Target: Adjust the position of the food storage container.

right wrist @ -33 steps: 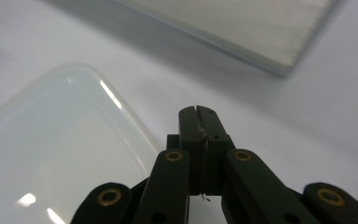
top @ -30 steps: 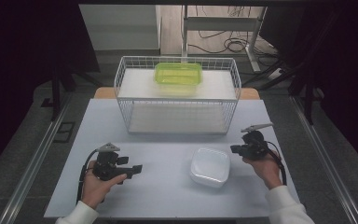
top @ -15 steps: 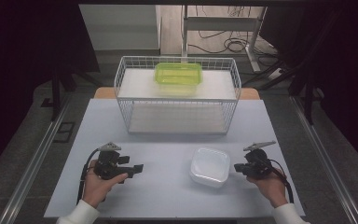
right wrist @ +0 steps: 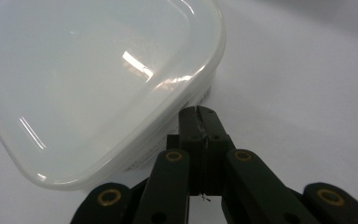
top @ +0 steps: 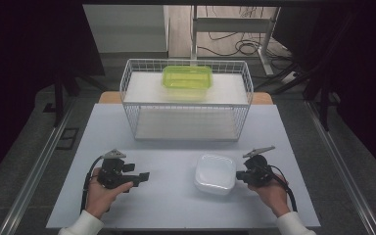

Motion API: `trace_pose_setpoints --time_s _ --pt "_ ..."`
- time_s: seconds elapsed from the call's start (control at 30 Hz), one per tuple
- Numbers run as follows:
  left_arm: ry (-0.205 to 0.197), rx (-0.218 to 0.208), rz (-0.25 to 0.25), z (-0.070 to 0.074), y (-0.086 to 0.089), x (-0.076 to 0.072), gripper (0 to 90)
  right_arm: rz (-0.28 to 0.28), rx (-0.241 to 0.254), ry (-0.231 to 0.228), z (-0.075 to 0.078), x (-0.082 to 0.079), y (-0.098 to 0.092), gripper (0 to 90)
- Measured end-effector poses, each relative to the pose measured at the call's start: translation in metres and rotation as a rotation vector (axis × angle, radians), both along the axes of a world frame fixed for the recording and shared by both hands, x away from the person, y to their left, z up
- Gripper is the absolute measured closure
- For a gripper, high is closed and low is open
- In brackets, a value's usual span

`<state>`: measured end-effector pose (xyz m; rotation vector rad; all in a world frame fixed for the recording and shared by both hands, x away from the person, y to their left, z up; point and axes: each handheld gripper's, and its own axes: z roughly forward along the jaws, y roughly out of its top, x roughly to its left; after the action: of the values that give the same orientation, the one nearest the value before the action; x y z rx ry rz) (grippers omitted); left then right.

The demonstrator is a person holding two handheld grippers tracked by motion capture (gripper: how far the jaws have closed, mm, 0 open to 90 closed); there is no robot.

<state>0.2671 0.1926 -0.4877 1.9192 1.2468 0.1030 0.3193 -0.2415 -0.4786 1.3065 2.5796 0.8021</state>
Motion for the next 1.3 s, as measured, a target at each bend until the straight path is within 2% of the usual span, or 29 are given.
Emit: trace_pose_setpoints --time_s 0.17,0.33,0.57,0.8,0.93,1.3 --pt "0.000 -0.001 0.000 0.000 0.000 0.001 24.5 0.032 -0.010 -0.001 -0.004 0.005 0.018 89.1" --pt "0.001 0.000 -0.002 0.000 0.001 0.000 24.5 0.047 0.001 -0.005 -0.003 0.010 0.033 89.1" --pt "0.000 0.000 -0.002 0.000 0.001 0.001 24.5 0.068 0.007 -0.010 -0.005 0.013 0.055 89.1" --pt "0.000 -0.001 -0.001 0.000 0.001 0.000 24.5 0.116 0.014 -0.014 -0.006 0.012 0.080 89.1" --pt "-0.002 -0.004 0.002 0.000 0.001 0.000 24.5 0.123 0.020 -0.015 -0.006 0.013 0.087 89.1" --pt "-0.002 -0.007 0.005 0.001 0.000 0.000 24.5 0.130 0.045 -0.013 -0.007 0.012 0.089 89.1"
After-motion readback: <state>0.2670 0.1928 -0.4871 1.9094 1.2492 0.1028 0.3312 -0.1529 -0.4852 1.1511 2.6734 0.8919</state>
